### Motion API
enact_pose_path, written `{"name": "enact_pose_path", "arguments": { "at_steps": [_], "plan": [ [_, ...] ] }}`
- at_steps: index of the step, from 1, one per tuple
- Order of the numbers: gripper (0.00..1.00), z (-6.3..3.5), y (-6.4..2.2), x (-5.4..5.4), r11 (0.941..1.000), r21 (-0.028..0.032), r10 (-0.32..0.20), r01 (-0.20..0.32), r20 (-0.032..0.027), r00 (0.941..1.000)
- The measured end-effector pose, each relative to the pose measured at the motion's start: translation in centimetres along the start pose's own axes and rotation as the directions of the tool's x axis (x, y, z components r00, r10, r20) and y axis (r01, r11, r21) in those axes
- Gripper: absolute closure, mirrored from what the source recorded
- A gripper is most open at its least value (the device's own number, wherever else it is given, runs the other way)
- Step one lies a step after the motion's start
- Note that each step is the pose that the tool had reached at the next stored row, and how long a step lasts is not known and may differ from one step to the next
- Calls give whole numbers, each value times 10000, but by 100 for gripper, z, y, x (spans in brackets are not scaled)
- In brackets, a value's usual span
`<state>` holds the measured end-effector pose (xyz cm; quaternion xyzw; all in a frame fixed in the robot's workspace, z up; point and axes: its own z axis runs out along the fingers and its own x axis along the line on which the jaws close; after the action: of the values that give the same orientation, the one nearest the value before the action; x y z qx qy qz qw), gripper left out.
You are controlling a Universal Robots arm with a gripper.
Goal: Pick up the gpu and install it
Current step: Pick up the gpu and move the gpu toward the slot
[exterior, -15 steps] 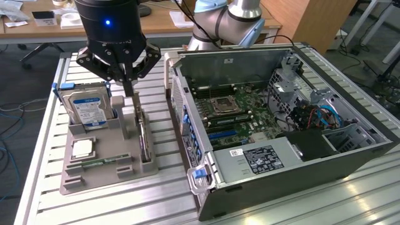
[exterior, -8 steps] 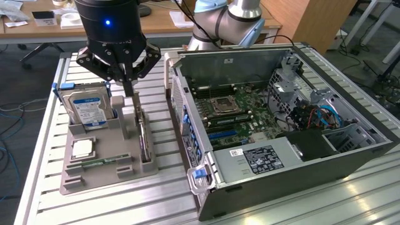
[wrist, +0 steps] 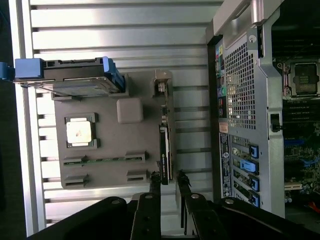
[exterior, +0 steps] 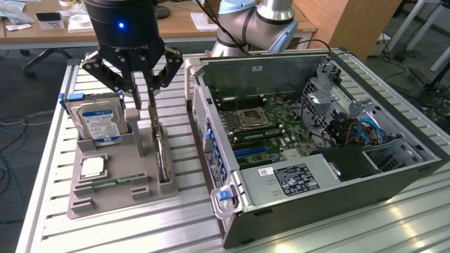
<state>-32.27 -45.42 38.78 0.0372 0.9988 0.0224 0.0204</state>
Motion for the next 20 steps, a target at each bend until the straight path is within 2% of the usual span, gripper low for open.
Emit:
{"name": "enact_pose_path", "arguments": {
  "at_steps": [2,3,4,11,20],
  "plan": [
    [65,0,0,0,10000,0,0,0,0,10000],
    [65,0,0,0,10000,-1,0,0,0,10000],
    [58,0,0,0,10000,0,0,0,-1,10000],
    [58,3,0,0,10000,0,0,0,0,10000],
    [58,95,-4,4,10000,1,0,0,-1,10000]
  ]
}}
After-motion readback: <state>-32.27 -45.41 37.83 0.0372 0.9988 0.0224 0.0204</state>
